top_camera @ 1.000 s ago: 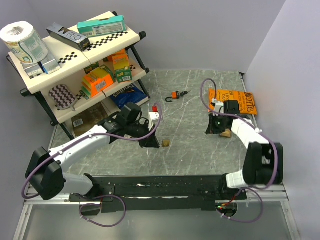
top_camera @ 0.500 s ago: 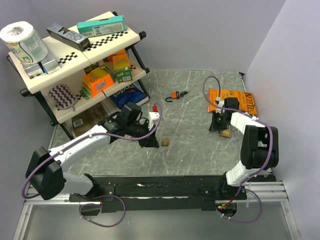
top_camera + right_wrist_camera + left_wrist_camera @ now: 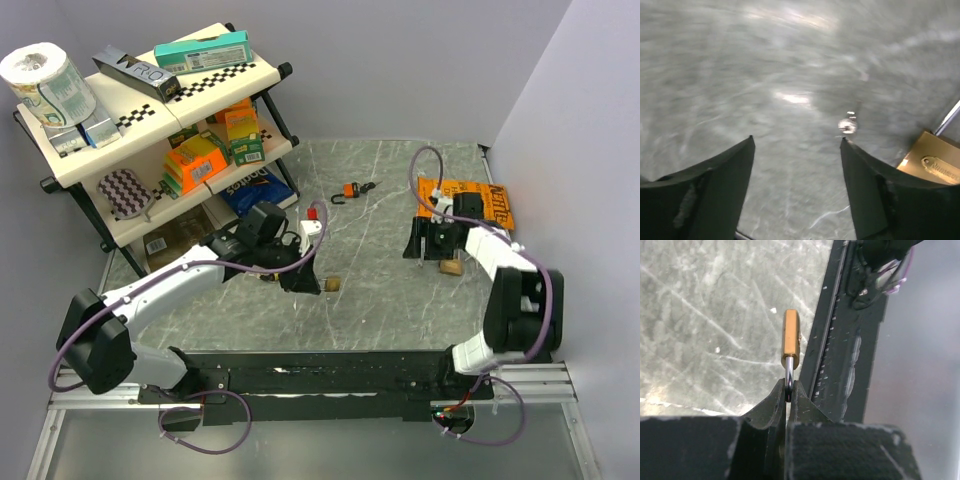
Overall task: Lock with the key
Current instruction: Place the key at the center of the board.
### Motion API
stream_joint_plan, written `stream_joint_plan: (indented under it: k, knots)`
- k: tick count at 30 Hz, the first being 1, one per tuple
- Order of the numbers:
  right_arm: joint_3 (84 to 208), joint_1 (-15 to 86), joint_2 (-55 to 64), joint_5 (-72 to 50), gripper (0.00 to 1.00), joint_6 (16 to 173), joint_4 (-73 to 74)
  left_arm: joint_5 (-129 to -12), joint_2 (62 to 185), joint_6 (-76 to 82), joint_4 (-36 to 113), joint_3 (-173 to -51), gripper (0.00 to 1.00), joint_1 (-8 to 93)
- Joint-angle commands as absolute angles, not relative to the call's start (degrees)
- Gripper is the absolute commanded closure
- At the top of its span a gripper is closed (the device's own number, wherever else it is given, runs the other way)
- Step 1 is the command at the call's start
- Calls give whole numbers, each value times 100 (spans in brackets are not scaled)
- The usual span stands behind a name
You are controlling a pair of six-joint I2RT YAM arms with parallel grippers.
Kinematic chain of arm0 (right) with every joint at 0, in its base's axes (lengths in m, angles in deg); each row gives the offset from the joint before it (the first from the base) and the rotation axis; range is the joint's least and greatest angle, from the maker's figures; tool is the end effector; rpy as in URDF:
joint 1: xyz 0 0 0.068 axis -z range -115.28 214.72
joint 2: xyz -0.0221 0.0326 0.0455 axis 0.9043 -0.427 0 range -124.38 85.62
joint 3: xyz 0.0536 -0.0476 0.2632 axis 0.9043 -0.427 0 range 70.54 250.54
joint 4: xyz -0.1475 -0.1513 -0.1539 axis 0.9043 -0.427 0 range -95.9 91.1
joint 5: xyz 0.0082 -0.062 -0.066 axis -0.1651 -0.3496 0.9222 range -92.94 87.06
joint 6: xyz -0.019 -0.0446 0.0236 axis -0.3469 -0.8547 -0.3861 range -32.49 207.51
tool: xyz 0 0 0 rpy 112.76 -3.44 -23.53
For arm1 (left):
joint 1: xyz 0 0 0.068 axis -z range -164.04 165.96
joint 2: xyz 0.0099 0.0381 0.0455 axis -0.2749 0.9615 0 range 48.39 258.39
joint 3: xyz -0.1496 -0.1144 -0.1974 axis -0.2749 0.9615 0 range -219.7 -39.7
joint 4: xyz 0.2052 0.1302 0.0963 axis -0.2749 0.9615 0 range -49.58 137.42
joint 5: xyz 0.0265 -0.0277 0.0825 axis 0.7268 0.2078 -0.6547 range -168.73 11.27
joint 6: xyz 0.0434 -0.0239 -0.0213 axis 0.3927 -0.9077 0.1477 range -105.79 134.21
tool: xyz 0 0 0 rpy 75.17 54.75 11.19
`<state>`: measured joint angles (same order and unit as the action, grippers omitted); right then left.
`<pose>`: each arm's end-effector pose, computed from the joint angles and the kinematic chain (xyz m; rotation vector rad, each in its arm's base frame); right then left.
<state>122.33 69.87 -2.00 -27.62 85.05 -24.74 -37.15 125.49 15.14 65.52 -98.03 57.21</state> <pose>0.2935 -0.0115 0.1889 -0.0817 2.5785 0.5191 0.1985 -0.2057 0.2790 1.2078 2.0690 -1.1899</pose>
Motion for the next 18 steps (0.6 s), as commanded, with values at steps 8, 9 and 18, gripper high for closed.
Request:
stream_joint_plan:
  k: [8, 9, 18]
  knots:
    - [11888, 5912, 3037, -4504, 1, 6933, -2650, -1783, 13390, 18, 6943, -10509, 99, 5709]
    - [11809, 5640, 3260, -4408, 1, 6635, -2606, -1695, 13434, -133, 6899, -10492, 99, 5709]
    - [11685, 3107, 3912, -3607, 1, 5667, -2650, -1439, 13672, -978, 6626, -10606, 99, 5709]
